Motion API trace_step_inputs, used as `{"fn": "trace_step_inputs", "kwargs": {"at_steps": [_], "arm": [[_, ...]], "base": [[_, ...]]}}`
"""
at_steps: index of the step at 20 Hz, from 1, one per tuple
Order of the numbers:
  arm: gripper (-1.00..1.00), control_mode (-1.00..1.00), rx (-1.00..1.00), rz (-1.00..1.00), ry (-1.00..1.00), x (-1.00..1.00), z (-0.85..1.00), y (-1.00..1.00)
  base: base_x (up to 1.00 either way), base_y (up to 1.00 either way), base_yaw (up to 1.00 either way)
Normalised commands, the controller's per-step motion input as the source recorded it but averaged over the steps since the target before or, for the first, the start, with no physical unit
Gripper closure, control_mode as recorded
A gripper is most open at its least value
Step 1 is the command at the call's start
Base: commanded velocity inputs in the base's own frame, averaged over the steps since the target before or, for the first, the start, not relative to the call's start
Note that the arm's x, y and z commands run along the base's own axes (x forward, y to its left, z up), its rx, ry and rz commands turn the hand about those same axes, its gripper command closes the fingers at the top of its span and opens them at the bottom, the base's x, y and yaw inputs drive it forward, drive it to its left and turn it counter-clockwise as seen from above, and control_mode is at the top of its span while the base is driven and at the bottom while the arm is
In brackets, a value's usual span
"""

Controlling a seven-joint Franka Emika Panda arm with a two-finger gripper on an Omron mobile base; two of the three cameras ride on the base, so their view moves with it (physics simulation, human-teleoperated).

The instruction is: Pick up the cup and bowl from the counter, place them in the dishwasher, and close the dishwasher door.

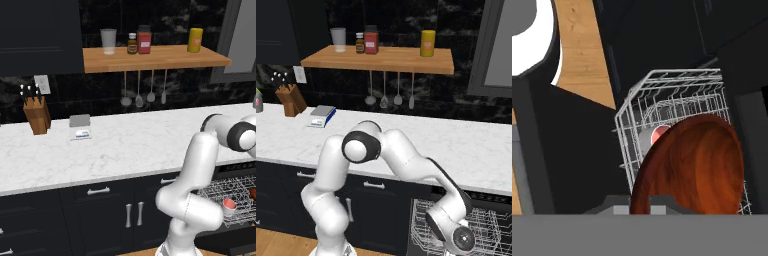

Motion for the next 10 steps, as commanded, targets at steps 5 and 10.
{"fn": "trace_step_inputs", "kwargs": {"at_steps": [5, 10], "arm": [[1.0, -1.0, 0.1, 0.09, -0.27, -0.18, -0.21, -0.51], [1.0, -1.0, -0.01, 0.11, -0.19, -0.11, -0.66, 0.04]], "base": [[0.0, 0.0, 0.0], [0.0, 0.0, 0.0]]}}
